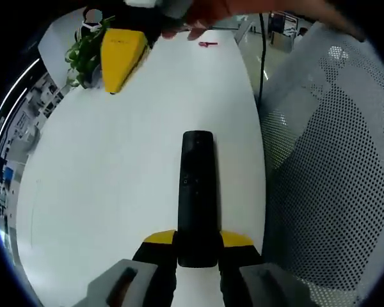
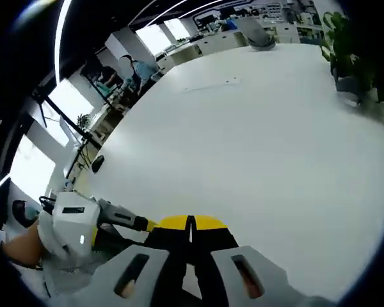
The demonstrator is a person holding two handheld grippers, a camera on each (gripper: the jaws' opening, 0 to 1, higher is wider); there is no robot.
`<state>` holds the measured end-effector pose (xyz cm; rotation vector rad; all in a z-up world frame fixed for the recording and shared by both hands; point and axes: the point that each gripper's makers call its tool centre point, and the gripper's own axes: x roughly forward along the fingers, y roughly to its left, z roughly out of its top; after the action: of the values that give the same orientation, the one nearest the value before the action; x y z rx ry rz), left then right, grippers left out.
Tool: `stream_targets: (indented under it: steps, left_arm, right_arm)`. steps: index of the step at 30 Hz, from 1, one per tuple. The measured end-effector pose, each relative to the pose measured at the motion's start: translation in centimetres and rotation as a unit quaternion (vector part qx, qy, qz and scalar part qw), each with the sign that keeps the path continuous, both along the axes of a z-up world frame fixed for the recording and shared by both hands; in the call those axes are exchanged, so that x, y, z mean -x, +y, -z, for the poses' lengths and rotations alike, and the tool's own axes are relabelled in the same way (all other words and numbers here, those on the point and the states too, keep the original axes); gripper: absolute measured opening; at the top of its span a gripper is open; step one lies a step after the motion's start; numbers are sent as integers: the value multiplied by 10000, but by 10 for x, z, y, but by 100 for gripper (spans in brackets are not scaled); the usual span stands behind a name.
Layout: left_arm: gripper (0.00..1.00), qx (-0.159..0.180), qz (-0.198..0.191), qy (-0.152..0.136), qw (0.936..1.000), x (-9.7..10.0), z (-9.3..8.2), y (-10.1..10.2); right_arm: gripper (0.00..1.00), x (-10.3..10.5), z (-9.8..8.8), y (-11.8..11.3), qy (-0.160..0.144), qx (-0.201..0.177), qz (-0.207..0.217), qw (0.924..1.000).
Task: Press the specified remote control buttons in sequence, fully releasing each button before pressing the next.
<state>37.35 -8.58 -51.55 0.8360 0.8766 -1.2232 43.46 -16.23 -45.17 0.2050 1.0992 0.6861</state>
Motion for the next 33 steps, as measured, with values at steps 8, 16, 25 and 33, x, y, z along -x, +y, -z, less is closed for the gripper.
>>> stream_targets:
  steps: [8, 16, 25, 33]
  left_arm:
    - [24, 197, -59, 55, 9998, 2, 2, 0]
    - [24, 392, -107, 65, 9992, 2, 2, 0]
    - [24, 394, -71, 50, 9992, 2, 2, -1]
    - [24, 412, -88, 63, 9991, 2, 3, -2]
  right_arm:
    - [0, 30, 30, -10, 1057, 372, -67, 9937]
    - [0, 41, 55, -17, 1190, 1024, -284, 9872]
    - [0, 44, 62, -20, 1155, 1310, -408, 9838]
    - [0, 43, 61, -20, 1064, 1358, -402, 9842]
